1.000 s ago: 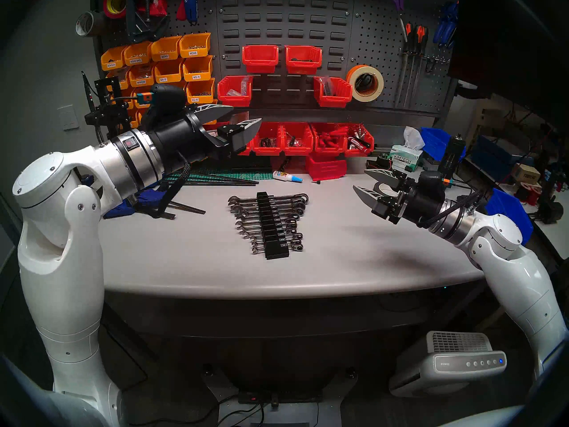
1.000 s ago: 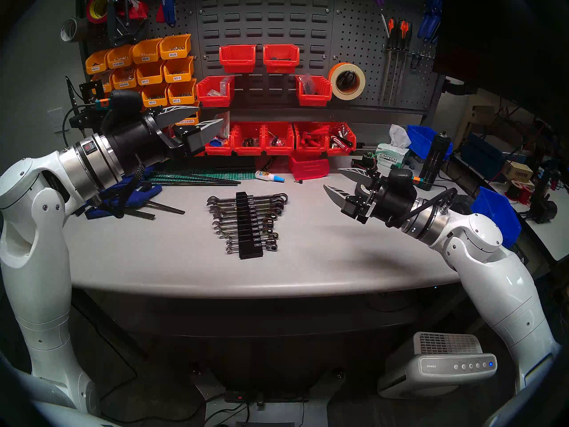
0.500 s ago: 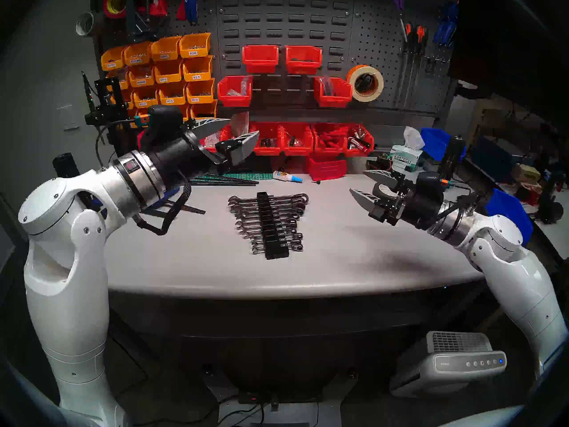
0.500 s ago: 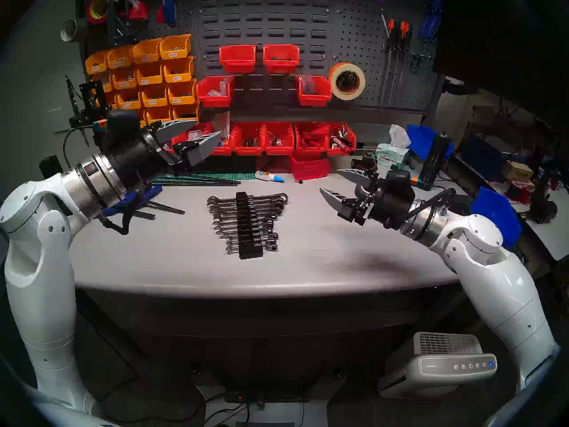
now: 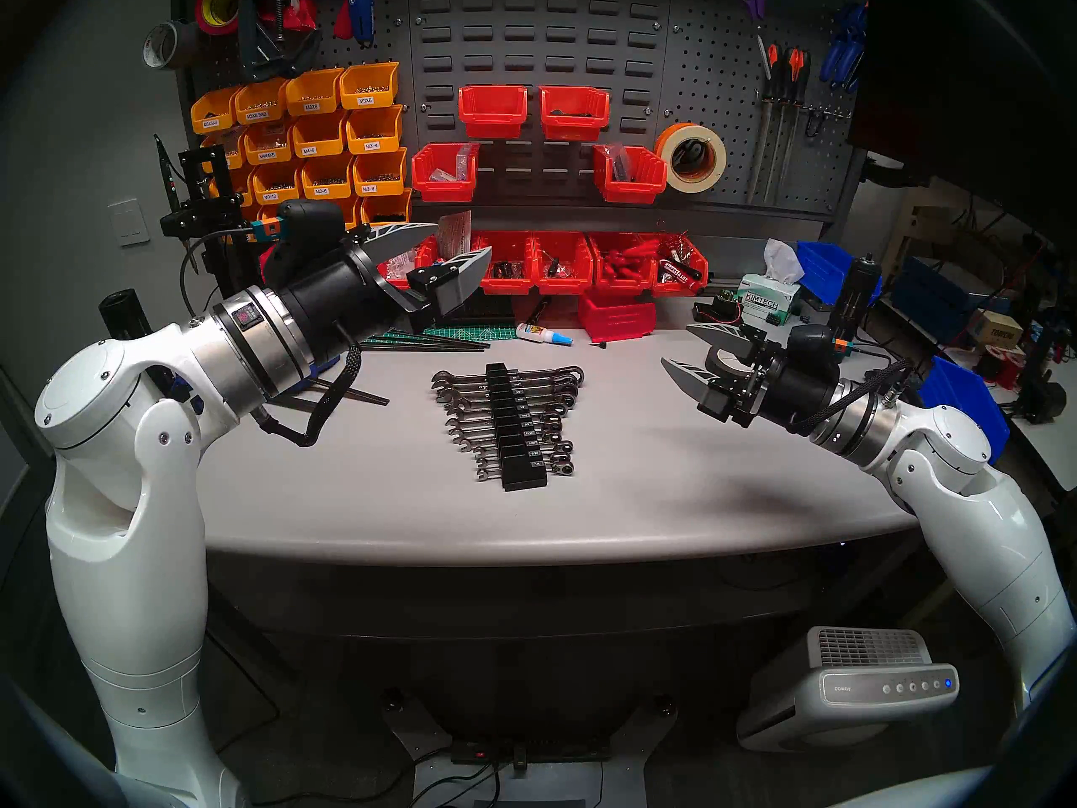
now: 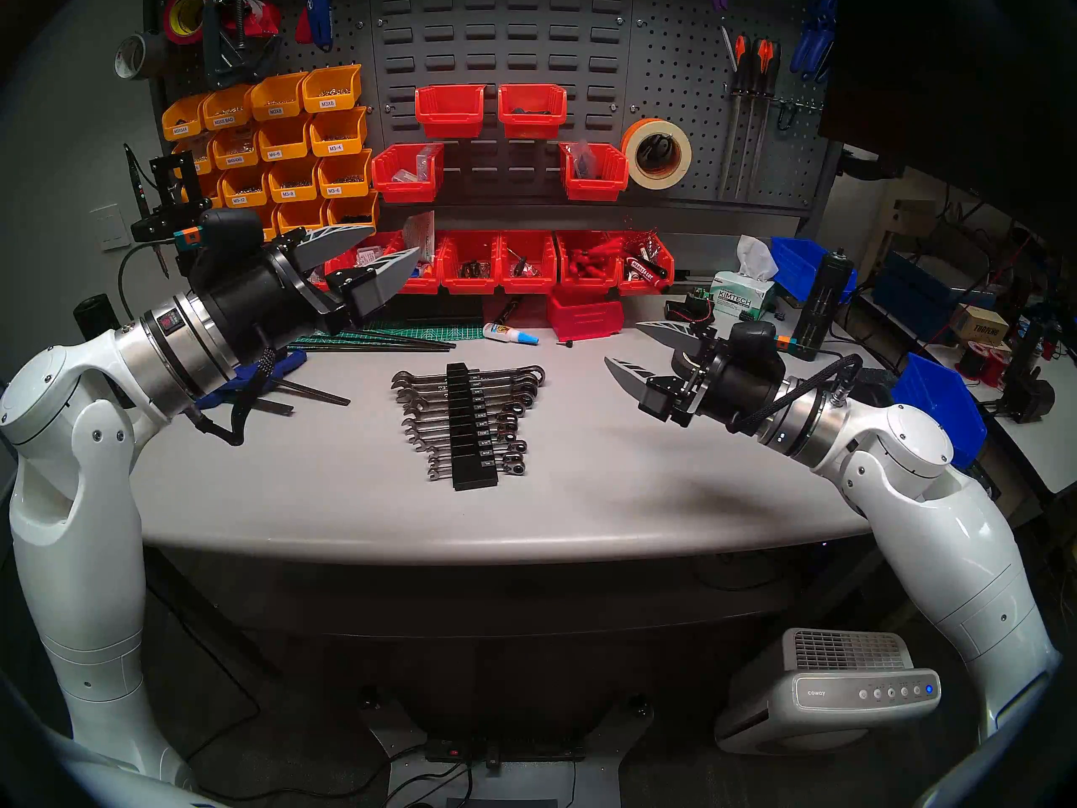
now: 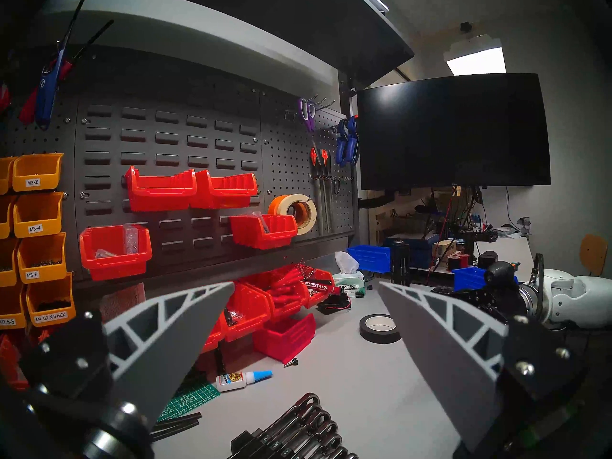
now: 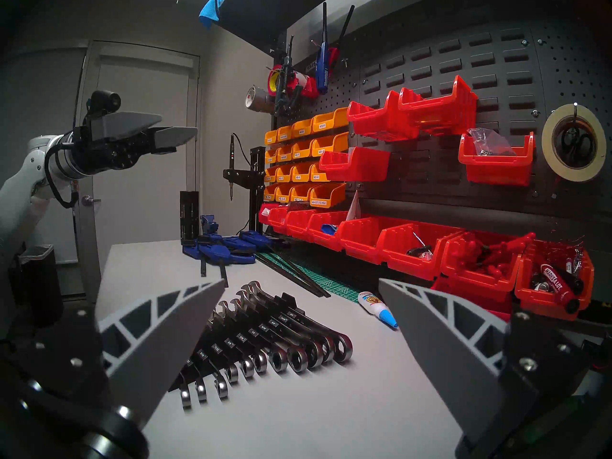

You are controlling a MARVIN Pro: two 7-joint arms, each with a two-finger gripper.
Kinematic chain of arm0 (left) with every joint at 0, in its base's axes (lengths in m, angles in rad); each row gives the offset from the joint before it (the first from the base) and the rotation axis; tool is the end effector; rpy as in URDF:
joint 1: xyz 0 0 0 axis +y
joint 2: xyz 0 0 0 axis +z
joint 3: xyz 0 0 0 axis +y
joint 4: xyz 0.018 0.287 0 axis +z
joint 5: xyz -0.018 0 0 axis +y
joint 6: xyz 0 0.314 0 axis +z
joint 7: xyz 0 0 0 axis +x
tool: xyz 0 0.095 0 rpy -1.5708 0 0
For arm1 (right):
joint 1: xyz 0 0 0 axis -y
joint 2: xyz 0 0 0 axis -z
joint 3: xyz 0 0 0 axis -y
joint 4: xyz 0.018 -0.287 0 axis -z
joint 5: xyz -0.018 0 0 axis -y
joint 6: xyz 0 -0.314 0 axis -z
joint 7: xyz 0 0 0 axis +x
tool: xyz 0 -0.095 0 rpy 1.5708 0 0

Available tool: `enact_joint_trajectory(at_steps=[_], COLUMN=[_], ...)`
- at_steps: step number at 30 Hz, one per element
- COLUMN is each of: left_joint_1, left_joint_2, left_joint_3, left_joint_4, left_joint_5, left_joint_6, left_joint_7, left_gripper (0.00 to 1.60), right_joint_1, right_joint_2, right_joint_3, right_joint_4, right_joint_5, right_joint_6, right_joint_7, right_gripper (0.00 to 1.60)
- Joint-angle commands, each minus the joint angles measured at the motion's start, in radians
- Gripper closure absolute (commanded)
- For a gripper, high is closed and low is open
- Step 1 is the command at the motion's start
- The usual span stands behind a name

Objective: Put the wrenches on the table into the correct slot in the case

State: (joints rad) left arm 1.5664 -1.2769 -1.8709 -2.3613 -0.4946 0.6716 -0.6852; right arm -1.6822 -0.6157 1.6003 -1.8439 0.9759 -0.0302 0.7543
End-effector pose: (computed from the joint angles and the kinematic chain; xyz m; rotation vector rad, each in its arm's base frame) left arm 0.3093 0.0295 -0.0355 1.6166 -0.7022 1.9507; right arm 0.3639 -0.1072 -0.1461 -1.5476 -0.8626 -1.7386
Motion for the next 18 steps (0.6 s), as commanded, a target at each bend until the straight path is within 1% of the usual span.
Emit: enact_joint_trajectory(at_steps=[1,18], left_joint_1=[-0.016,-0.017], left_joint_2=[-0.001,-0.005], left_joint_3=[-0.005,-0.006], left_joint_4=[-0.02,-0.02], left_joint_5=[0.003,0.006], left_joint_6=[-0.015,-0.014], left_joint_7=[0.003,-0.001], left_gripper=[0.0,0.0], right_joint_1=[0.012,0.012], right_joint_2=[0.004,0.005], right_joint_3=[0.025,0.025], right_joint_4=[-0.019,-0.019], right_joint_5=[0.009,0.01], right_joint_6=[-0.01,-0.01], right_joint_7=[0.004,0.003], right_gripper=[0.0,0.0])
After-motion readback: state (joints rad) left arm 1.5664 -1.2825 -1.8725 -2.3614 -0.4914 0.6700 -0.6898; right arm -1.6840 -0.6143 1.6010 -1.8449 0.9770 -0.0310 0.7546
